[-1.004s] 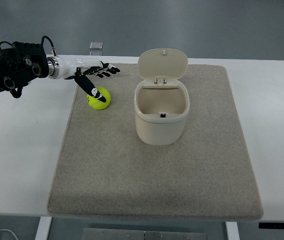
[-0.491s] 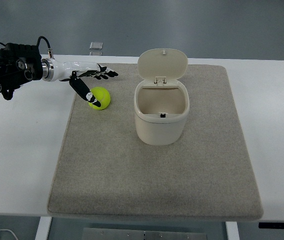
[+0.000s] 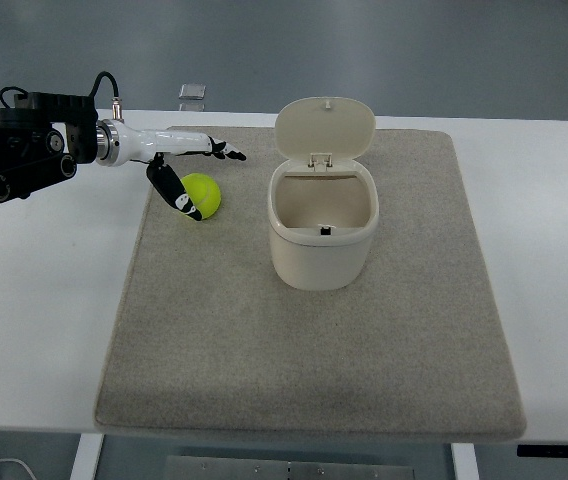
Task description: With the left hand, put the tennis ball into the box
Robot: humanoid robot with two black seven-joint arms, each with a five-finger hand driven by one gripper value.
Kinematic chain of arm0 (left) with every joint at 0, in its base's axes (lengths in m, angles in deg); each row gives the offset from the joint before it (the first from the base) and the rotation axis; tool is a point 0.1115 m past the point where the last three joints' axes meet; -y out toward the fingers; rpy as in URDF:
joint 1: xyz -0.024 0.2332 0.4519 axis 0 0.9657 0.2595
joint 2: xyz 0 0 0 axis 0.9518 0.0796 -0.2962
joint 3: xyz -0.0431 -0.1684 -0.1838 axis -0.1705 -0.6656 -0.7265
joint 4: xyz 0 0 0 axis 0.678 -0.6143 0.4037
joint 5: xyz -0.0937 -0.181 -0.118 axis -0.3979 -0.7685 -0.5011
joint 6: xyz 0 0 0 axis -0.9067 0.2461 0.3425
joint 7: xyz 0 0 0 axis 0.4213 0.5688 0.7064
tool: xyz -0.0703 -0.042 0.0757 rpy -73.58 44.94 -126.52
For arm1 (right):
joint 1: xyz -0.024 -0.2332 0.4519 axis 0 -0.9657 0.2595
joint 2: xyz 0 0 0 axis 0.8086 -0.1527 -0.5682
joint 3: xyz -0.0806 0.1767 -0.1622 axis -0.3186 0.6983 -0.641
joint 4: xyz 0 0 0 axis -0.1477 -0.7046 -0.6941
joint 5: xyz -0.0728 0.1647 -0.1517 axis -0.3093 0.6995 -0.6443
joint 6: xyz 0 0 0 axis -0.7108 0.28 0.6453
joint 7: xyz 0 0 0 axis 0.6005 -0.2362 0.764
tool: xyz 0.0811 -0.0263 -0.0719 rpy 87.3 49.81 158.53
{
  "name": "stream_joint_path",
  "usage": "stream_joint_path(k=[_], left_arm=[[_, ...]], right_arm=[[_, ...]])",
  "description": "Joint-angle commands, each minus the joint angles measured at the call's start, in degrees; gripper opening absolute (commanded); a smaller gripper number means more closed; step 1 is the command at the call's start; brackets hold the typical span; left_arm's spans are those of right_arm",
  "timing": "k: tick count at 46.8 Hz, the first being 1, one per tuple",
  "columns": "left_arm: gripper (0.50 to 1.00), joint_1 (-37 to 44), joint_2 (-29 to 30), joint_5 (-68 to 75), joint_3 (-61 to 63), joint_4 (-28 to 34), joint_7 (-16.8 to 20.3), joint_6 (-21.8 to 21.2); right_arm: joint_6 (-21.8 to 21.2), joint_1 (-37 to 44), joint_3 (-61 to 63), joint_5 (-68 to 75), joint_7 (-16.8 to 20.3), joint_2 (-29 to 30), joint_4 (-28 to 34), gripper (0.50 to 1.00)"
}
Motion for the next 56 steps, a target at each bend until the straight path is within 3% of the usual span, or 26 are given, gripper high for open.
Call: stream_joint_path(k=[1,9,18,35,44,56], left_arm=[[0.990,-0.7,0.1,2.1,0.0,-0.3,0.1,-0.2],[0.990,-1.7,0.2,6.2,-0.2,-0.3,0.8,-1.0],[0.990,-1.1,0.2,11.1,0.0,-0.3,2.3,-5.3],[0.990,0.5,0.8,10.9,-0.3,-0.4,3.1,-4.9],[0.990,0.9,3.1,9.9,-3.7,-0.4,5.7,-1.4],[0.990,6.1,4.5,7.4,-9.2,0.6,5.7,4.3]], right_arm=[[0.0,0.1,0.0,0.0,0.0,0.0,0.0,0.938],[0.0,0.0,0.0,0.0,0.0,0.0,0.0,0.938],[0.0,0.0,0.0,0.0,0.0,0.0,0.0,0.938],[0.0,0.1,0.0,0.0,0.0,0.0,0.0,0.938],[0.0,0.0,0.0,0.0,0.0,0.0,0.0,0.938],[0.0,0.0,0.0,0.0,0.0,0.0,0.0,0.938]])
